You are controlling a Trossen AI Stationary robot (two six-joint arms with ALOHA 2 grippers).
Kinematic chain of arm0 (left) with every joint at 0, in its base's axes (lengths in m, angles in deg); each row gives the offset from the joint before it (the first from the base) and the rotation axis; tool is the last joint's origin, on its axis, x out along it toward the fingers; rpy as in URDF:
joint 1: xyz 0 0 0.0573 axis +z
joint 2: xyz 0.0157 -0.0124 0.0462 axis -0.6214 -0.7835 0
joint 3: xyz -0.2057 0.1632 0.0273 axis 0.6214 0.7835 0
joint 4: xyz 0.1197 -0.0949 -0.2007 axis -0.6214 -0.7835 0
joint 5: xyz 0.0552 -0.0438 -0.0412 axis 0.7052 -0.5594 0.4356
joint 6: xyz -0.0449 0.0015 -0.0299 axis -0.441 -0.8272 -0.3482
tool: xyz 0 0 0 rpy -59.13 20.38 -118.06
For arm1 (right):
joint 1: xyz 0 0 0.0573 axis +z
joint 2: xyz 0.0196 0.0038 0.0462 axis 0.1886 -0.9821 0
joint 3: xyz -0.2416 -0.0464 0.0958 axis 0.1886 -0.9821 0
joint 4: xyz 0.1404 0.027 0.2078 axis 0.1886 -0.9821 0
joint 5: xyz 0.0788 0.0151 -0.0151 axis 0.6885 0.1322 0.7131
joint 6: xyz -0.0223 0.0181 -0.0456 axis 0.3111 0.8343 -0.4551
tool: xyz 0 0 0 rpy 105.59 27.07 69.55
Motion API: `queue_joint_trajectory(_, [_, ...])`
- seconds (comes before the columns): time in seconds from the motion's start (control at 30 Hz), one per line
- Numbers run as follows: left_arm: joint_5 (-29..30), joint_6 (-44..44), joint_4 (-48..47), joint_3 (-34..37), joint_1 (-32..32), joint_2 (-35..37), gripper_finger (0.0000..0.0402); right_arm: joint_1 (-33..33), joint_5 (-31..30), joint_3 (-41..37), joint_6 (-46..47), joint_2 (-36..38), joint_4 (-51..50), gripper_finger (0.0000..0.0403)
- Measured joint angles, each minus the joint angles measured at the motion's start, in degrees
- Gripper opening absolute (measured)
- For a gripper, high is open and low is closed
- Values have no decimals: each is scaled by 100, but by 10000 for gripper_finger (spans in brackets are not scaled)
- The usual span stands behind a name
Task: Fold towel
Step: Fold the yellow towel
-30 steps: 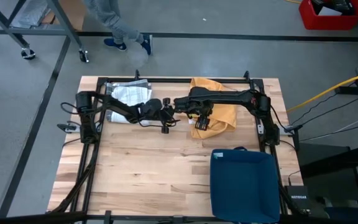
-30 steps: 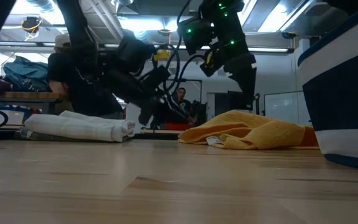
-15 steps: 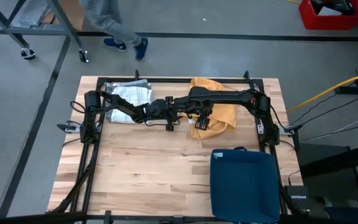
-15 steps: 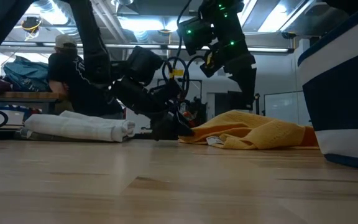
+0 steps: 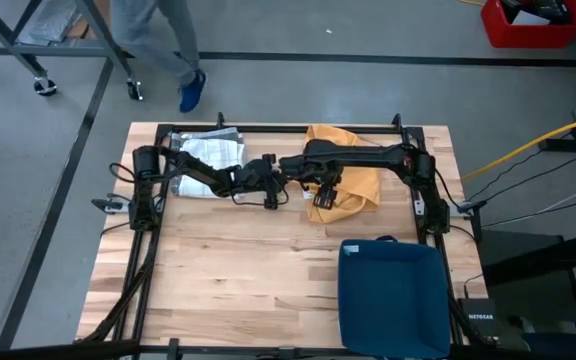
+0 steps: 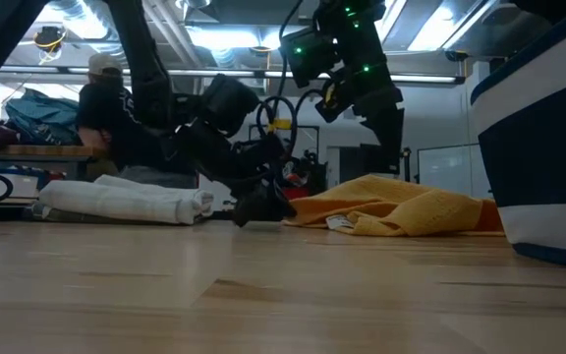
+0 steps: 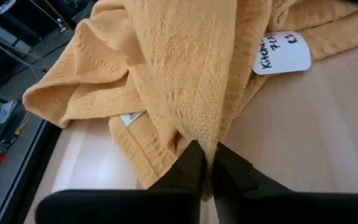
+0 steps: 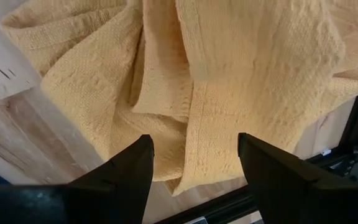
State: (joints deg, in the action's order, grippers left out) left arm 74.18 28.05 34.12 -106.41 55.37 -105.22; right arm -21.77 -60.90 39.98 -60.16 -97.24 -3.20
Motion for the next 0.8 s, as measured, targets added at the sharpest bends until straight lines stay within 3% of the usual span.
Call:
queue_joint_trajectory(0.43, [922,842,-112,9,4,1607,4,0,1,4,-23,2,251,237])
queue_joint_trajectory(0.8, [992,979,-497,4,265,2572,3,7,16,4,-2,7,892,237])
